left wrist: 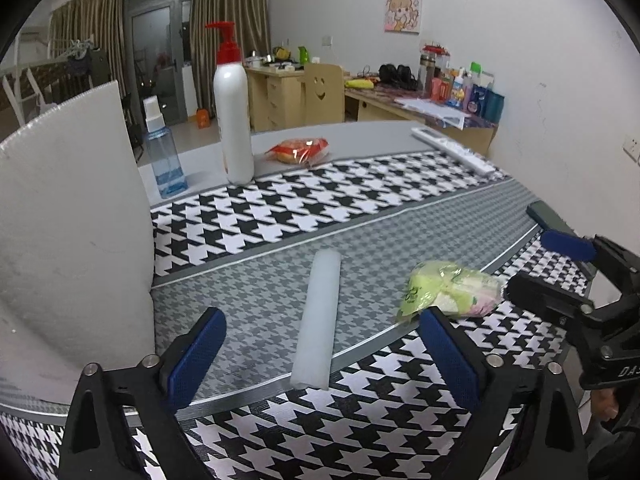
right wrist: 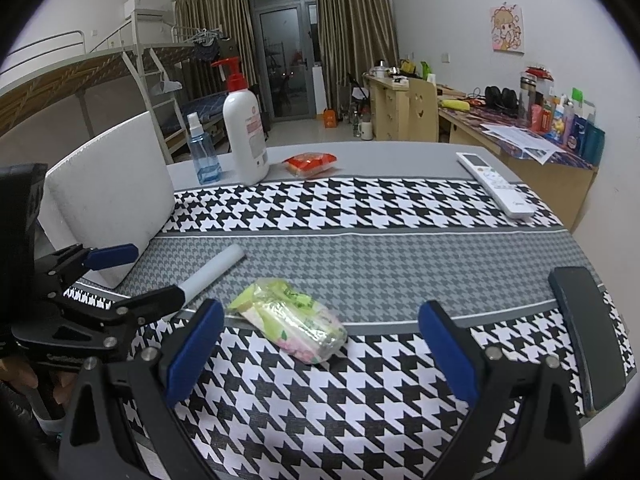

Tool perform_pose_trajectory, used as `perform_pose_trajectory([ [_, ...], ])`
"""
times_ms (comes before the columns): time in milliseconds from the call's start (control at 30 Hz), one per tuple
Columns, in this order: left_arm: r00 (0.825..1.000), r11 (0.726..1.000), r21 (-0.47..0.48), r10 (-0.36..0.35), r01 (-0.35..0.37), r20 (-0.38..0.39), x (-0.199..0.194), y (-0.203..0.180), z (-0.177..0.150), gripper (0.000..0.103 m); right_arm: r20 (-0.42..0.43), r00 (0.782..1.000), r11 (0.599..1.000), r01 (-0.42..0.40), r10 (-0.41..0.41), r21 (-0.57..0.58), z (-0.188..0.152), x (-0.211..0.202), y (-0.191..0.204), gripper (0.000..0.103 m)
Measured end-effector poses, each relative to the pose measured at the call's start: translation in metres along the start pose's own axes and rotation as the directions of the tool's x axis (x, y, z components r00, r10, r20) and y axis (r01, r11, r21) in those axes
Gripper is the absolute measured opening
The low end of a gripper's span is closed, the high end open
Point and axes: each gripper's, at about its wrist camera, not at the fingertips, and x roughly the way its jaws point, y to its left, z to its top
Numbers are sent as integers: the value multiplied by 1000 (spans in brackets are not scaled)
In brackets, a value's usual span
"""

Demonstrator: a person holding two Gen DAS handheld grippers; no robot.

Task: Organize soft objects
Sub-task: 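Move the left tool toward the white foam tube while the right tool approaches the green packet, then close the left gripper on the white tube while the right gripper grasps the green packet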

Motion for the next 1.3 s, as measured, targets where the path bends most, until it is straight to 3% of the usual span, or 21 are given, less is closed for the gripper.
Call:
perform_pose_trajectory([
  [133, 1000, 1000, 3, -4, 4, -16, 5, 1, -2, 94, -9, 1000, 1000, 5, -5, 3, 0, 3, -1, 99],
  [267, 999, 1000, 3, 4, -4, -42, 11, 1, -3, 87, -20, 1000, 1000, 7, -7, 6, -1, 6, -2, 99],
  [733, 995, 1000, 21, 8, -6, -99, 23, 0, -7, 73, -38, 999, 1000, 0, 1, 7, -1, 11, 0, 100],
  [833, 992, 1000, 16, 11, -9, -123, 29, 2, -8, 62, -44, 999, 1000, -9, 10, 10, -1, 14, 0, 99],
  [967, 992, 999, 27, 30, -27, -123, 30, 0, -7, 57, -55, 998, 1000, -11, 12, 7, -3, 17, 0, 100],
  [1167, 993, 998, 54, 22, -16, -117, 29, -5, -7, 32, -78, 997, 1000, -11, 11, 2, -5, 24, -1, 100],
  [1300, 993, 998, 58, 28, -21, -115, 29, -7, -8, 27, -93, 996, 1000, -16, 16, -5, -5, 28, 2, 100],
])
